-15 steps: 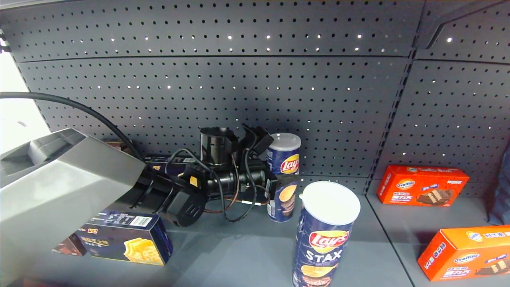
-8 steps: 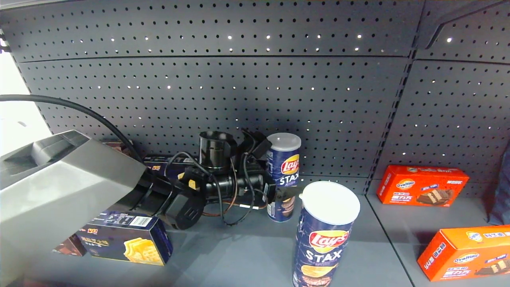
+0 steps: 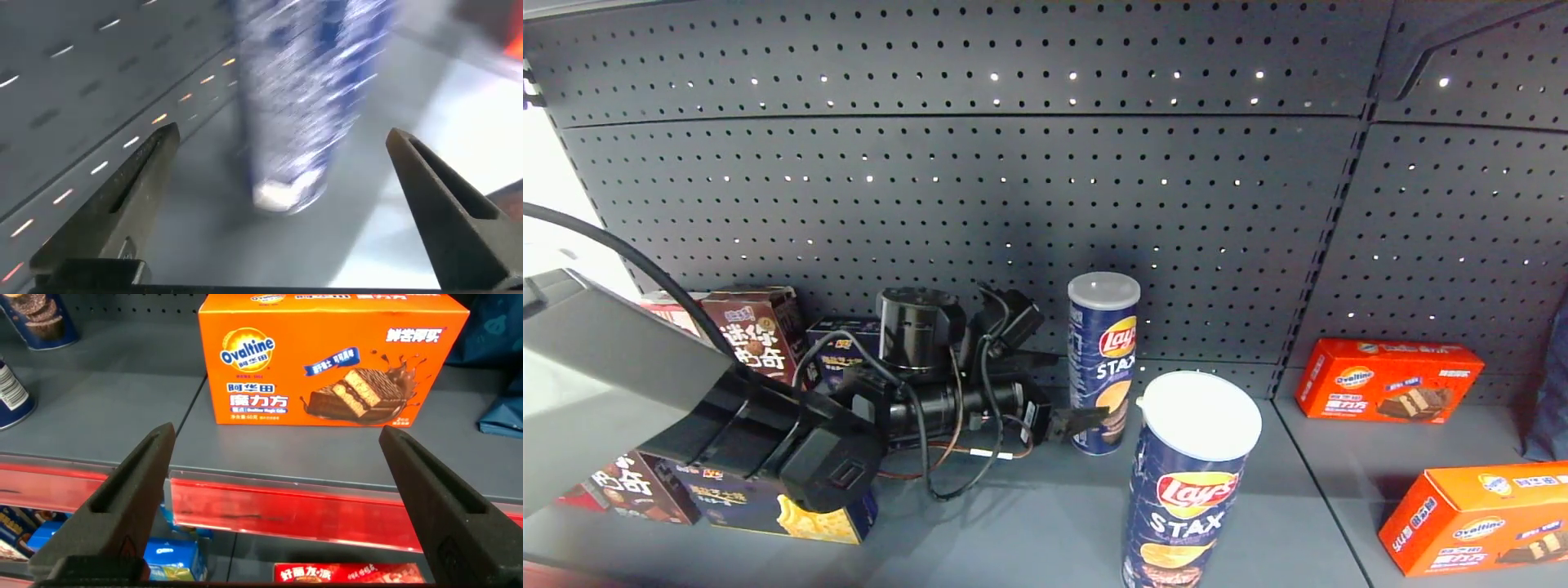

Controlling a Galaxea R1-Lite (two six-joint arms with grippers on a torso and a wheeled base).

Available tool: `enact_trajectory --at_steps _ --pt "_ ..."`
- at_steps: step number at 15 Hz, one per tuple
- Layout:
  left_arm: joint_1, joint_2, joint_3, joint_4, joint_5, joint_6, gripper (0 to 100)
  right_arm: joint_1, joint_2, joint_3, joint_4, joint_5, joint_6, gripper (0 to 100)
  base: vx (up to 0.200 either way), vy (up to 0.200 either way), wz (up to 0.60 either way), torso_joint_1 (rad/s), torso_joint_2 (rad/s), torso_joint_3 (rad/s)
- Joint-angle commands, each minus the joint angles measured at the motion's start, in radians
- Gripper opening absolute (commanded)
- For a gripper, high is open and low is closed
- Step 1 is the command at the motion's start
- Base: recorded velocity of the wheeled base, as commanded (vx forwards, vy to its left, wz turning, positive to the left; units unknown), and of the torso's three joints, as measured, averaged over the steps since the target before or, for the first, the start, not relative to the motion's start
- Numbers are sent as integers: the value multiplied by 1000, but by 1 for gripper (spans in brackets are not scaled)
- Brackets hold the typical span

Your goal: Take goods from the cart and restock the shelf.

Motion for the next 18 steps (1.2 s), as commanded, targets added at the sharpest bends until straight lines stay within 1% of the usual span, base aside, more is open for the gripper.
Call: enact_trajectory --at_steps 1,3,6,9,13,15,18 --pt "10 -28 30 0 18 7 100 1 2 0 1 0 0 100 0 0 0 0 0 0" --pt "10 -29 33 0 43 9 100 1 2 0 1 0 0 100 0 0 0 0 0 0" --pt "7 -26 27 0 103 9 100 1 2 0 -1 0 0 100 0 0 0 0 0 0" --pt "8 -20 27 0 141 9 100 1 2 0 -1 0 0 100 0 0 0 0 0 0" --pt "11 6 18 -2 184 9 100 1 2 0 1 0 0 100 0 0 0 0 0 0" --pt "13 20 6 -20 210 9 100 1 2 0 -1 0 0 100 0 0 0 0 0 0" --pt "20 37 3 -41 233 9 100 1 2 0 1 0 0 100 0 0 0 0 0 0"
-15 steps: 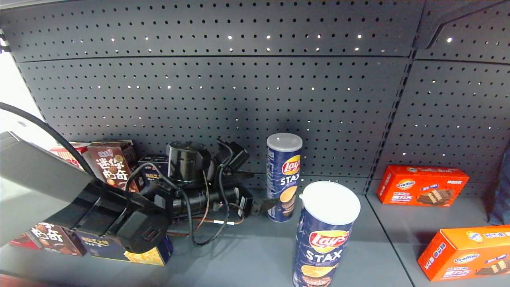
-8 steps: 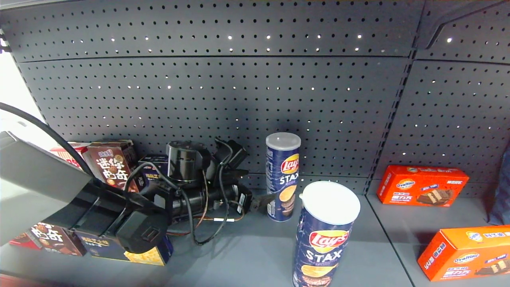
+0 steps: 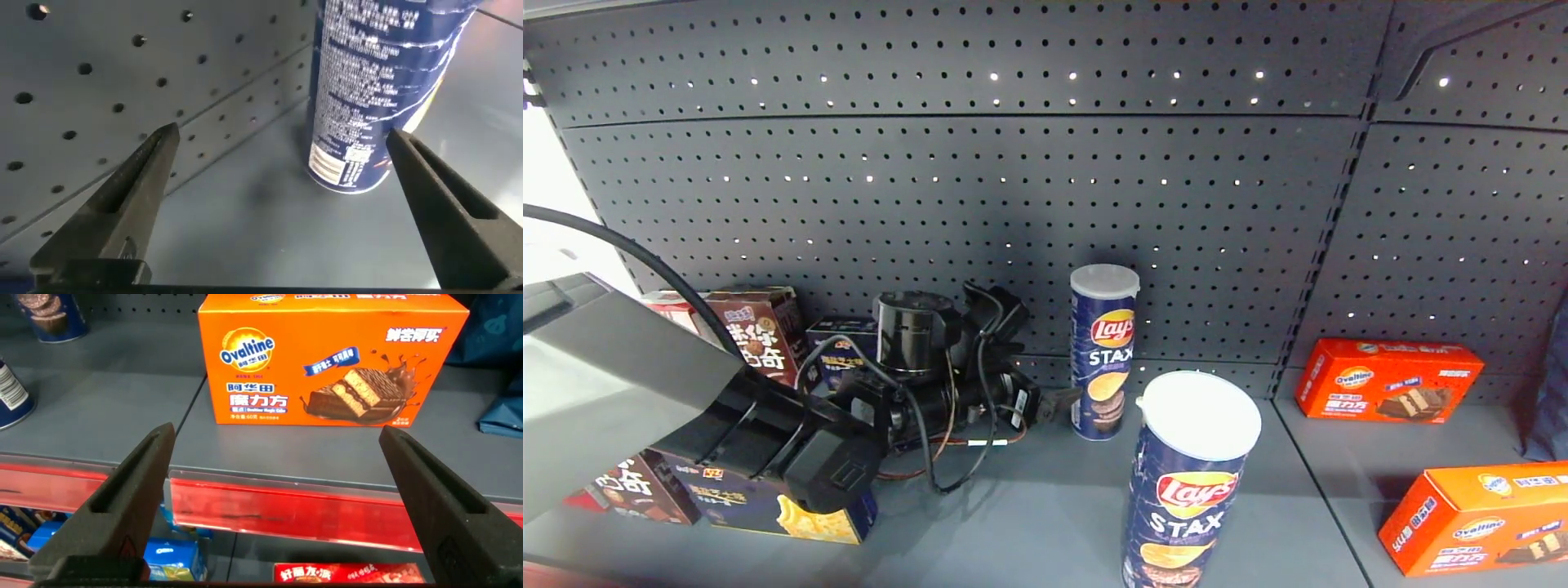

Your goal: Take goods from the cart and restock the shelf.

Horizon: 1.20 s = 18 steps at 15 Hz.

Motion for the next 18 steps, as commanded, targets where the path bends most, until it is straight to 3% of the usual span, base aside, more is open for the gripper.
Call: enact_trajectory --at_steps 1,10,11,12,18 --pt "9 13 -5 -3 4 0 100 1 2 0 1 0 0 100 0 0 0 0 0 0" --pt "33 5 -3 -8 12 5 100 1 2 0 1 0 0 100 0 0 0 0 0 0" --pt "37 7 1 -20 68 52 100 1 2 0 -1 0 0 100 0 0 0 0 0 0" --pt "37 5 6 -20 76 65 100 1 2 0 1 0 0 100 0 0 0 0 0 0" --pt "28 13 0 -20 151 68 100 1 2 0 -1 0 0 100 0 0 0 0 0 0"
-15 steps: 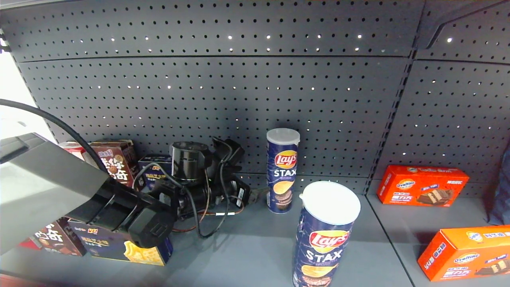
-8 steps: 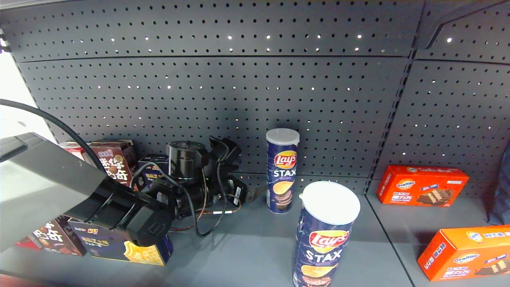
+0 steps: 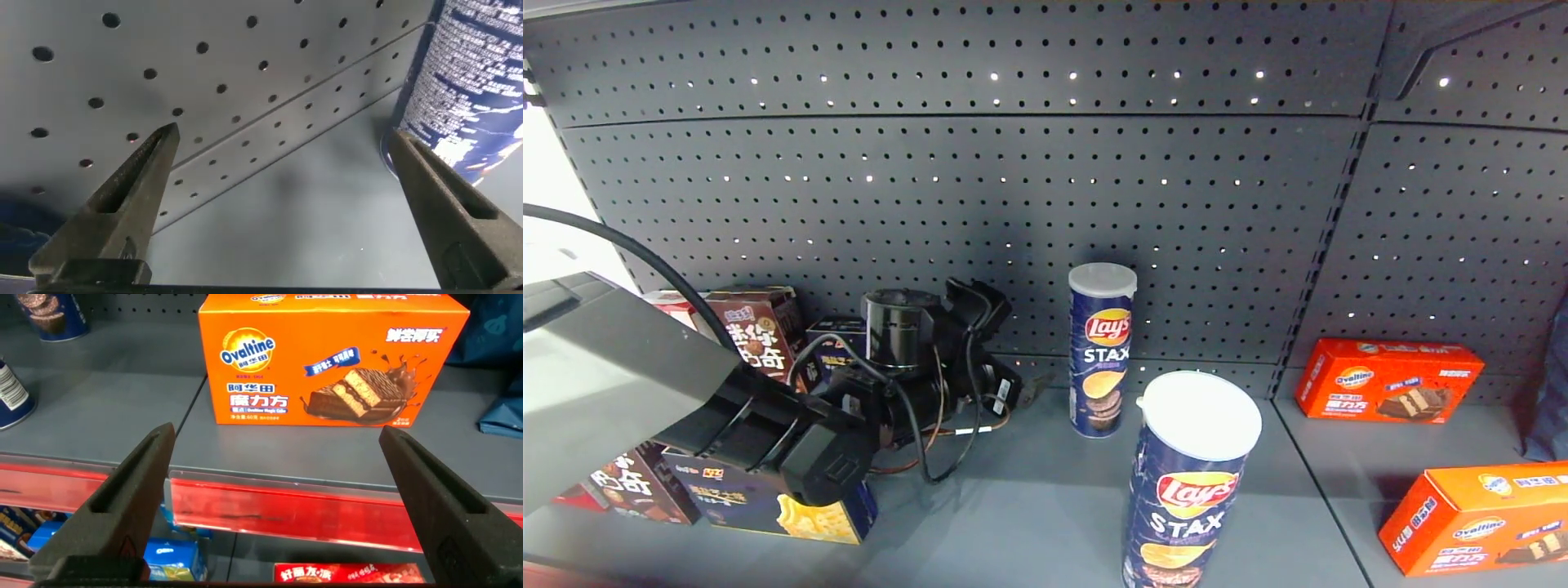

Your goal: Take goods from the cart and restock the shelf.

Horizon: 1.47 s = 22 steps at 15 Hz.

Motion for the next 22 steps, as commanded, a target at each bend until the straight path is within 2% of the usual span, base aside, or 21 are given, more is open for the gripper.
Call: enact_trajectory --at_steps 1,8,12,22 --pt "-6 5 -2 1 1 0 100 1 2 0 -1 0 0 100 0 0 0 0 0 0" --pt "-41 25 -30 6 1 -1 100 1 2 0 -1 0 0 100 0 0 0 0 0 0" --pt "-46 65 -88 9 8 -1 100 1 2 0 -1 0 0 100 0 0 0 0 0 0" --pt "-69 91 -124 12 8 -1 100 1 2 0 -1 0 0 100 0 0 0 0 0 0"
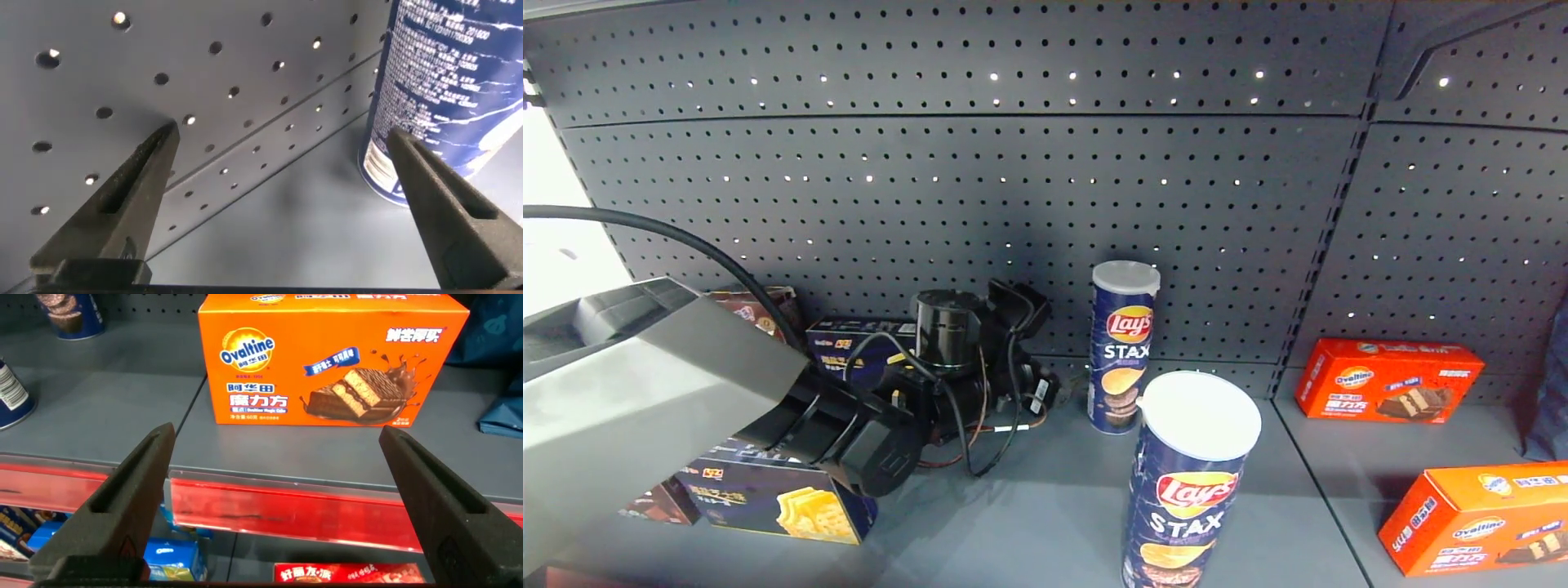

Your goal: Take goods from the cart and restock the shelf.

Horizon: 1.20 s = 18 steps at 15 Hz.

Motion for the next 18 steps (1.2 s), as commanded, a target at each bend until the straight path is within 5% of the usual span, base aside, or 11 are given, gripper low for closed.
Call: enact_trajectory --at_steps 1,6,12,18 --pt "-1 5 -9 -1 0 0 100 1 2 0 1 0 0 100 0 0 0 0 0 0" --pt "34 -111 5 4 20 0 100 1 2 0 -1 0 0 100 0 0 0 0 0 0" --pt "72 -550 55 266 46 -7 100 1 2 0 1 0 0 100 0 0 0 0 0 0" --pt "77 -1160 341 510 264 -12 100 1 2 0 1 0 0 100 0 0 0 0 0 0"
